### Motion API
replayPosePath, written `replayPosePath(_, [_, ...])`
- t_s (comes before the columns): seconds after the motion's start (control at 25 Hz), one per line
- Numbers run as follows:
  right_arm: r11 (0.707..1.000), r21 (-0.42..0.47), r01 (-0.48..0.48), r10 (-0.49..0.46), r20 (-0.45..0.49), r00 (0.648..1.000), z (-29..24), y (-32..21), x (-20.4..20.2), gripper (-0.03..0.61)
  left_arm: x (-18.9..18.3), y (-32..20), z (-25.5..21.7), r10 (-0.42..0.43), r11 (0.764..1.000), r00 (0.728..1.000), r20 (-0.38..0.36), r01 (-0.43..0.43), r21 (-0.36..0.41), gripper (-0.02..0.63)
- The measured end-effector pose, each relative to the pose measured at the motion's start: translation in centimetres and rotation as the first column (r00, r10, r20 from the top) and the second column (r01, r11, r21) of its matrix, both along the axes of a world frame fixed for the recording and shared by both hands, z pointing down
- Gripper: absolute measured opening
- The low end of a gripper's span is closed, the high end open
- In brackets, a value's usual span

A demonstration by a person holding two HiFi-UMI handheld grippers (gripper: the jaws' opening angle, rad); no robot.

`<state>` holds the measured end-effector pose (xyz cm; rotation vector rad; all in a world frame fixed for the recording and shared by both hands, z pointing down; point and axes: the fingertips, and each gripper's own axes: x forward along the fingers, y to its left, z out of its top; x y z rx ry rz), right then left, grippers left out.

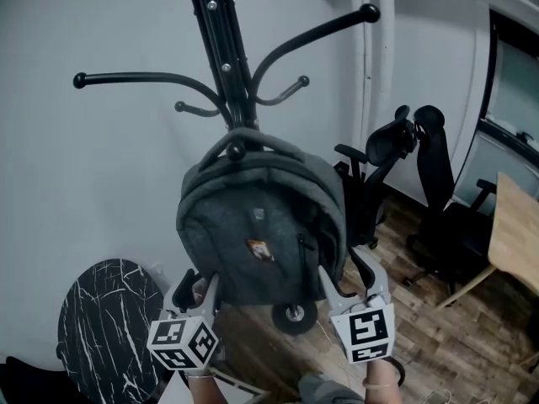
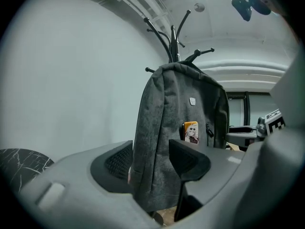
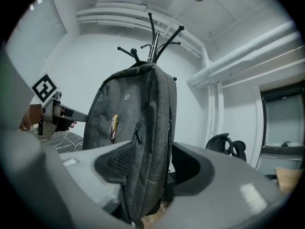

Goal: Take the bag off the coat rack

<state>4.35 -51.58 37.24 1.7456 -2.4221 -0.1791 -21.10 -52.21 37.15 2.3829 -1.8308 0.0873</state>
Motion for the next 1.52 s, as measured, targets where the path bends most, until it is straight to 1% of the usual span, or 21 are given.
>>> replayPosePath(0.24, [1.000, -0.022, -0.002, 0.002, 0.009, 1.000, 1.0, -1.9, 0.2, 0.232, 0.4, -2.1, 1.1, 0.000, 1.000, 1.000, 0.001, 0.000, -0.026, 0.242])
replayPosePath(0.48, [0.999, -0.042, 0.003, -0.005, -0.030, 1.000, 1.9, -3.1, 0.0, 0.232, 0.1, -3.8, 1.7, -0.044, 0.999, 0.999, 0.028, 0.044, -0.014, 0.241])
replayPosePath(0.52, [0.999, -0.042, 0.003, -0.005, -0.031, 1.000, 2.0, -3.2, 0.0, 0.230, 0.0, -4.0, 1.8, -0.055, 0.998, 0.998, 0.037, 0.055, -0.010, 0.223])
replayPosePath(0.56, [0.999, -0.040, 0.002, -0.003, -0.032, 0.999, 2.0, -3.3, 0.1, 0.211, -0.1, -4.1, 1.8, -0.062, 0.998, 0.997, 0.043, 0.062, -0.006, 0.198])
replayPosePath(0.6, [0.999, -0.037, 0.001, -0.003, -0.035, 0.999, 1.9, -3.3, 0.1, 0.202, -0.1, -4.1, 1.7, -0.066, 0.998, 0.997, 0.047, 0.066, -0.002, 0.189])
replayPosePath(0.72, [1.000, -0.006, -0.003, 0.003, -0.057, 0.998, 1.6, -3.0, 0.0, 0.157, 0.1, -3.8, 1.5, -0.074, 0.997, 0.996, 0.056, 0.073, 0.016, 0.147])
replayPosePath(0.88, [0.999, 0.042, -0.010, 0.013, -0.086, 0.996, 1.1, -2.5, -0.3, 0.126, 0.4, -3.4, 1.2, -0.086, 0.996, 0.995, 0.057, 0.083, 0.044, 0.110])
replayPosePath(1.12, [0.995, 0.095, -0.007, 0.017, -0.110, 0.994, 0.2, -1.3, -0.7, 0.114, 0.5, -2.3, 0.5, -0.093, 0.994, 0.994, 0.058, 0.089, 0.068, 0.081])
replayPosePath(1.52, [0.986, 0.164, -0.006, 0.024, -0.107, 0.994, -1.7, 1.3, -1.3, 0.110, 0.2, 0.3, -1.4, -0.088, 0.990, 0.994, 0.067, 0.080, 0.112, 0.074])
